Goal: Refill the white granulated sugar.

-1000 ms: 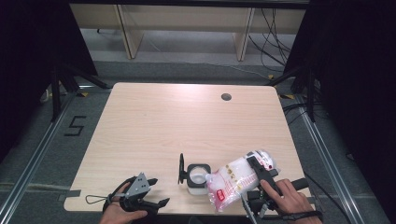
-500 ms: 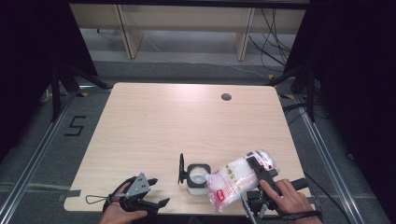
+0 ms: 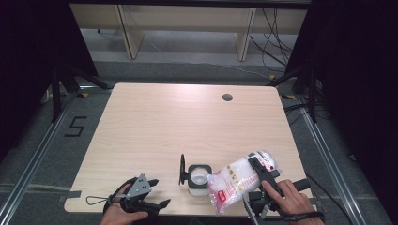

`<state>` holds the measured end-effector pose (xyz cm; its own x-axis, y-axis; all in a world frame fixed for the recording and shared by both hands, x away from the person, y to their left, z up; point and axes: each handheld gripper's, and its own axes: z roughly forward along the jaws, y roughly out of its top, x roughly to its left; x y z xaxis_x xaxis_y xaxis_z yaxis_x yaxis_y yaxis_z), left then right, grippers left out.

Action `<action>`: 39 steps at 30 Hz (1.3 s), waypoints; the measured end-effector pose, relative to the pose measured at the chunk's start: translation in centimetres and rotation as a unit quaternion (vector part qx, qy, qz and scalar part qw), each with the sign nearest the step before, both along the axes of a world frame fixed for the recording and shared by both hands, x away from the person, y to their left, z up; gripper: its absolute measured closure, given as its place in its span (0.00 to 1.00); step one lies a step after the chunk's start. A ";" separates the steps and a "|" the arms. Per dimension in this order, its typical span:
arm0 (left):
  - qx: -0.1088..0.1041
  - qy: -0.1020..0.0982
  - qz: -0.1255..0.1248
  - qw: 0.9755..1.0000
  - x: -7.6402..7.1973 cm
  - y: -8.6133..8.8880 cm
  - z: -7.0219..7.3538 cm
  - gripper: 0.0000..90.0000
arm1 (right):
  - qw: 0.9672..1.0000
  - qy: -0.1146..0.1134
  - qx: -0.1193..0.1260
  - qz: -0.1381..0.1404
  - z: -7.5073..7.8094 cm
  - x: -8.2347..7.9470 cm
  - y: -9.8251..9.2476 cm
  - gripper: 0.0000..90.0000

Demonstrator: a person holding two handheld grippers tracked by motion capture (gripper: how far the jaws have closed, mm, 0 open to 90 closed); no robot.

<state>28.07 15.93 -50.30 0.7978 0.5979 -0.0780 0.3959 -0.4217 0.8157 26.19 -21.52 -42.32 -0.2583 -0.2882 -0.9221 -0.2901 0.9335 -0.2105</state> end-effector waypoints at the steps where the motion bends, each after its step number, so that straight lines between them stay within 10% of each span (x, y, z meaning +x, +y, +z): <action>1: -0.001 0.000 0.001 1.000 0.0 0.0 0.0 0.22 | 1.000 0.000 0.007 -0.001 0.0 0.0 0.0 0.47; 39: 0.011 -0.003 -0.001 1.000 0.1 0.1 0.0 0.22 | 1.000 0.007 0.006 -0.017 -0.1 -0.3 0.2 0.47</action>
